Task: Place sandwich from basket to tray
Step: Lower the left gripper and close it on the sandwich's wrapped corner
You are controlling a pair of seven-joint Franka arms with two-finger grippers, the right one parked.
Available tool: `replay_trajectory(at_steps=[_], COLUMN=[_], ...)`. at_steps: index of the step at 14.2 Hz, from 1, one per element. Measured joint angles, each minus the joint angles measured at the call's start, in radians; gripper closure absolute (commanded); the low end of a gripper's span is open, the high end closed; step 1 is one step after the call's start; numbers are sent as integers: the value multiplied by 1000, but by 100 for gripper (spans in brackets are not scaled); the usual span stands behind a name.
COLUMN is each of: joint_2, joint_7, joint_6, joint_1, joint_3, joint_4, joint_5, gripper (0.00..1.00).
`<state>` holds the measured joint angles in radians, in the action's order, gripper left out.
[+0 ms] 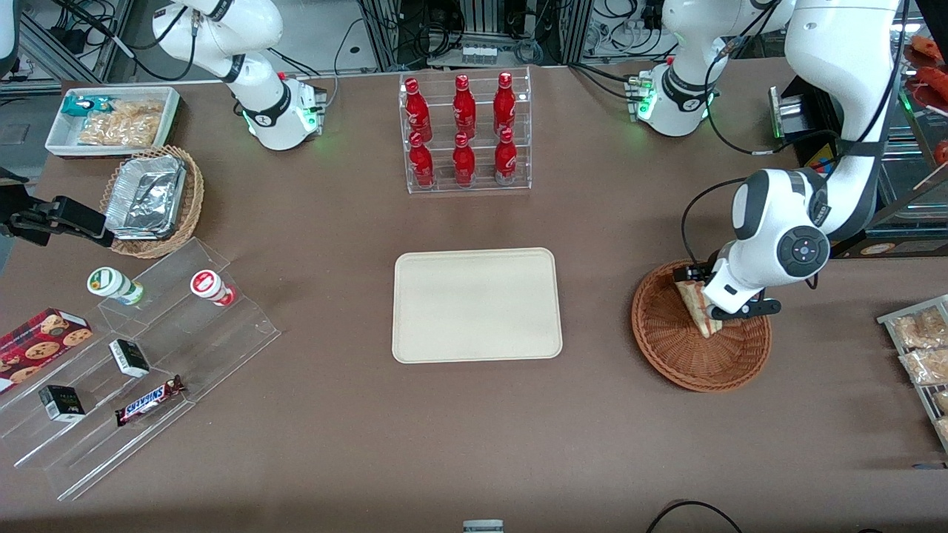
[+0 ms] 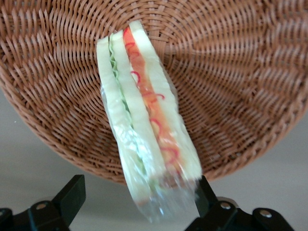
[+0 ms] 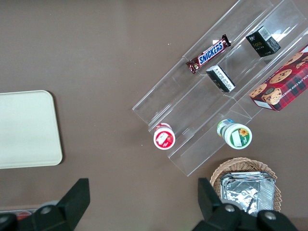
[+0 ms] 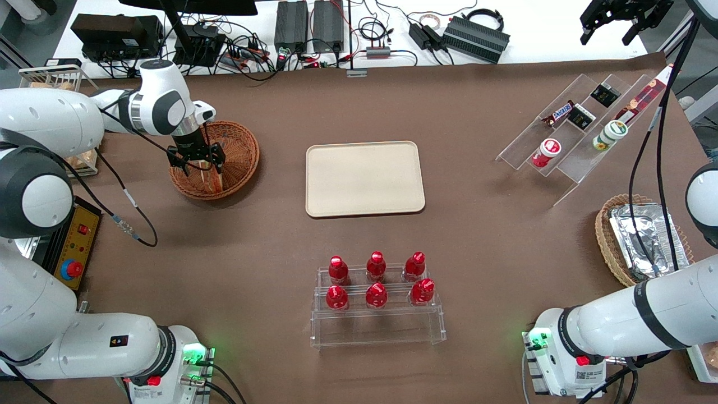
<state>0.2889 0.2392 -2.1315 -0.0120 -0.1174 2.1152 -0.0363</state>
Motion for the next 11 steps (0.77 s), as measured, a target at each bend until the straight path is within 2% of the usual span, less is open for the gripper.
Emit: replay_trajectory(at_steps=[2,5,7,11], joint_2=[17,23,23,22], joint_7=[7,79,111,124], joint_6=[-18,-30,-34,-36], joint_1=[-7,-7,-6,-6], joint_3=[0,-3,-5,-5], joint_4=[1,1,1,-13], joint_5=[1,4,4,4], gripper=[43,84,89,93])
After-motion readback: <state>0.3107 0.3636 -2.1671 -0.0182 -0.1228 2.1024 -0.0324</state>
